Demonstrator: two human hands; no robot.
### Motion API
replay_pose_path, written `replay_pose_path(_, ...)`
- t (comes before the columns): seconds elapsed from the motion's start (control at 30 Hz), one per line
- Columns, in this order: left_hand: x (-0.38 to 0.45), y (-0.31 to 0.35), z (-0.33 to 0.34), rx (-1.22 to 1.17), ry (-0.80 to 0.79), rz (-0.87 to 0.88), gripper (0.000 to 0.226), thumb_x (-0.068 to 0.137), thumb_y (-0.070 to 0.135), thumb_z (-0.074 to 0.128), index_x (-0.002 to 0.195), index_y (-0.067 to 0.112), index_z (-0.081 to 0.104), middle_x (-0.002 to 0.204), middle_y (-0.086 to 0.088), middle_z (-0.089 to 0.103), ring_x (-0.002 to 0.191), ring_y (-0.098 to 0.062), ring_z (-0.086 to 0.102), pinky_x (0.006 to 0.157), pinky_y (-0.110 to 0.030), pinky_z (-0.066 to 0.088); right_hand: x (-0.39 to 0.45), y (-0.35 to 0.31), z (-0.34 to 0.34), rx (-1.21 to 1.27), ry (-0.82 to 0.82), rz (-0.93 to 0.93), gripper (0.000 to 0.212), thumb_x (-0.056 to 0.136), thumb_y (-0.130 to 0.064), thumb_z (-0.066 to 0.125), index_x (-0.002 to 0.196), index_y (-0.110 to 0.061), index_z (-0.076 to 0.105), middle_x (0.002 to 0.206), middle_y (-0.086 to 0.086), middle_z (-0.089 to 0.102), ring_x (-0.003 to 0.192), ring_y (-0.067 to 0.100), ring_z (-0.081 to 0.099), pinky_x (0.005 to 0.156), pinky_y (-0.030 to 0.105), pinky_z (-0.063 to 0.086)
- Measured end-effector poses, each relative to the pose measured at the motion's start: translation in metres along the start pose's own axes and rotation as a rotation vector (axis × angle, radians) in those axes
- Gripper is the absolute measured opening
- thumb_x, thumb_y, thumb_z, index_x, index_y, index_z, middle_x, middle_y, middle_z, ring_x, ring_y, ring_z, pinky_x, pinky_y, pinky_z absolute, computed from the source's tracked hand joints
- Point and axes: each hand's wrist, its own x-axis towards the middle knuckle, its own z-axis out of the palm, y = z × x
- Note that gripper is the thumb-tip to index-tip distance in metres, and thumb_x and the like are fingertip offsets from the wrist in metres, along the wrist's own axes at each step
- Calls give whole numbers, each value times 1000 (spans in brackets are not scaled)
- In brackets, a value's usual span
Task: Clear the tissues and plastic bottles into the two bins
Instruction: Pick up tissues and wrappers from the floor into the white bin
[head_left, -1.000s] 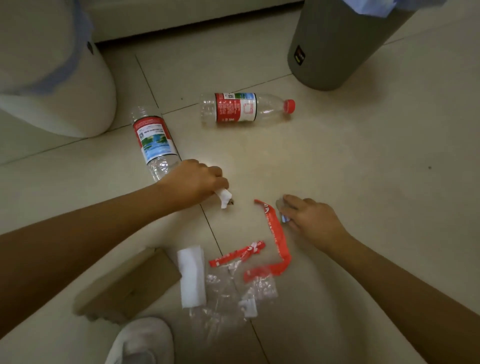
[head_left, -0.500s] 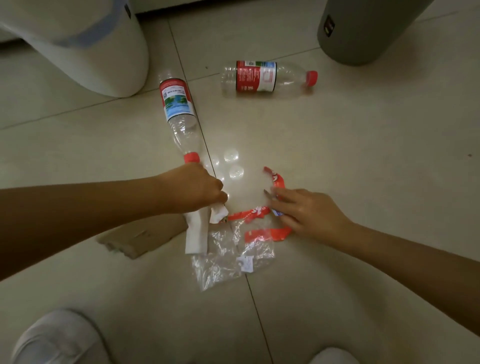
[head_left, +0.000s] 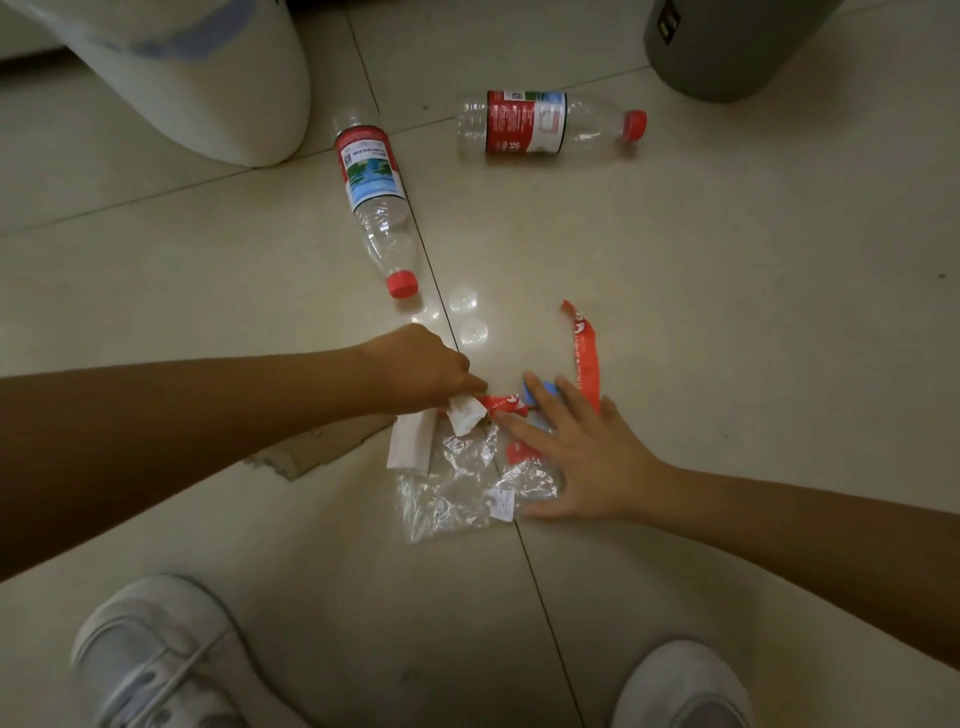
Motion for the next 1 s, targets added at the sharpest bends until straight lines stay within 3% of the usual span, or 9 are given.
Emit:
replay_pose_path(0.1,-5,5,11,-17,56,-8,54,95,30,52,146,22,34,135,-5,51,93,-29,64,65,-30,39,10,-7,3,-44,41,-36,90,68,-73,50,144,-35,22,156,15,21,137,45,29,91,59,44)
replay_pose_path(0.23,-17,6,40,7,215,61,59,85,38,66,138,21,47,120,-6,61,73,-27,67,50,-27,39,17,-10,9,-53,135,-155,58,72,-42,68,125,-25,54,134,15,51,117,38,52,70,44,57)
replay_pose_path(0.33,-25,6,48,-21,234,54,60,87,33,63,141,23,40,123,-7,57,84,-28,66,54,-33,49,19,-11,7,-45,222,-189,38,74,-20,71,111,-18,65,112,12,62,98,31,60,46,33,53)
replay_pose_path(0.4,-33,5,49,-23,273,58,64,82,25,70,139,22,43,121,-9,59,83,-28,66,53,-35,52,22,-9,4,-64,244,-216,35,68,-14,78,103,-17,70,99,10,64,87,28,63,39,27,46)
replay_pose_path(0.53,-42,-4,43,59,296,78,64,69,6,78,128,17,57,113,-10,67,63,-26,66,44,-29,46,25,-2,-7,-93,221,-288,39,58,-14,87,93,-18,72,89,8,65,74,24,64,38,24,41)
replay_pose_path(0.67,-49,-19,32,125,378,82,59,60,2,82,116,11,65,95,-13,71,54,-29,64,40,-28,44,34,9,-29,-120,307,-304,47,55,-6,86,100,-14,71,91,9,66,78,27,65,37,23,40)
replay_pose_path(0.8,-57,-34,34,138,443,97,70,63,-3,78,128,10,58,108,-18,68,59,-32,65,42,-30,49,44,29,-60,-146,448,-326,34,77,-6,54,104,-17,70,92,11,66,84,28,63,36,24,41)
replay_pose_path(0.9,-56,-34,47,260,450,163,87,61,0,79,138,14,41,115,-17,66,53,-27,61,41,-26,41,46,46,-79,-240,373,-324,40,59,5,72,95,-13,74,94,14,67,79,31,65,37,25,42)
replay_pose_path(1.0,-44,-26,63,281,448,103,96,59,14,85,139,19,31,121,-20,62,57,-27,62,43,-29,45,45,50,-88,-291,300,-316,49,50,7,81,94,-11,73,94,14,66,75,33,63,38,25,38)
